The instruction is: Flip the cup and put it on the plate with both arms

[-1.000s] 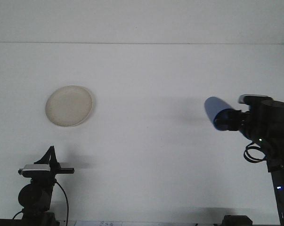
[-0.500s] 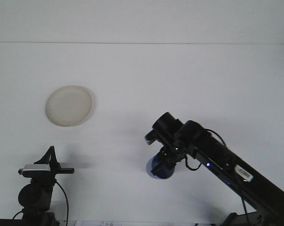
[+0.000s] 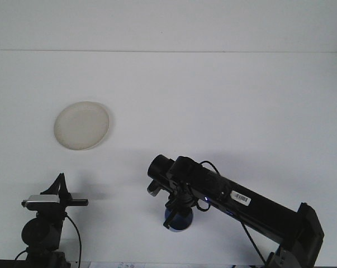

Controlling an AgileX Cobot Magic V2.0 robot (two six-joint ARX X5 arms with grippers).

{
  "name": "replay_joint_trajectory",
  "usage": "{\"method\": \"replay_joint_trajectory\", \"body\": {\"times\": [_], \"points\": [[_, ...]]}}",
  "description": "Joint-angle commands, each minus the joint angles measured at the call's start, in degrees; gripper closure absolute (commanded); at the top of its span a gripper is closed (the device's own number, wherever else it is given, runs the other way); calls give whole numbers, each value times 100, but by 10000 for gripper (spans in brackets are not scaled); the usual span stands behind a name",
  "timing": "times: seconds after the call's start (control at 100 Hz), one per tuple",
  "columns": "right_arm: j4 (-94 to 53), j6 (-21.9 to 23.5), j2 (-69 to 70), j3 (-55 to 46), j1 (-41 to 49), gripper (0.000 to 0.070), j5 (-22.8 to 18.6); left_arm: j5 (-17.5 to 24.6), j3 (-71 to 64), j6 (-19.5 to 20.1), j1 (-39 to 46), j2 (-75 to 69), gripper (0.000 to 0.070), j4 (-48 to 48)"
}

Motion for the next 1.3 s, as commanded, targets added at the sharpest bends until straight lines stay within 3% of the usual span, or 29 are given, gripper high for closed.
{"method": "replay_joint_trajectory", "body": {"times": [0.0,0.11,0.18,0.36,0.77,0.96,1.15,1.21,1.29], "points": [[2,-20,146,144,90,625,2,-17,-111,-17,11,-4,685,68],[2,48,144,144,98,335,2,-17,-111,-17,11,-4,685,68],[2,37,140,146,98,235,2,-17,-111,-17,11,-4,685,66],[138,-157,-142,208,87,232,68,-17,-111,-17,11,-4,685,66],[1641,48,-3383,-13,-42,233,1742,-17,-111,-17,11,-4,685,66],[2973,219,-5431,-1519,-31,233,2149,-17,-111,-17,11,-4,685,66],[4332,127,-7510,-3587,-31,233,2103,-15,-111,-37,11,-4,685,208],[4505,127,-8041,-4065,-31,233,2103,-13,-111,-306,11,-4,685,315],[4579,129,-8579,-4505,-31,233,2100,-13,-111,-1084,11,-4,685,348]]}}
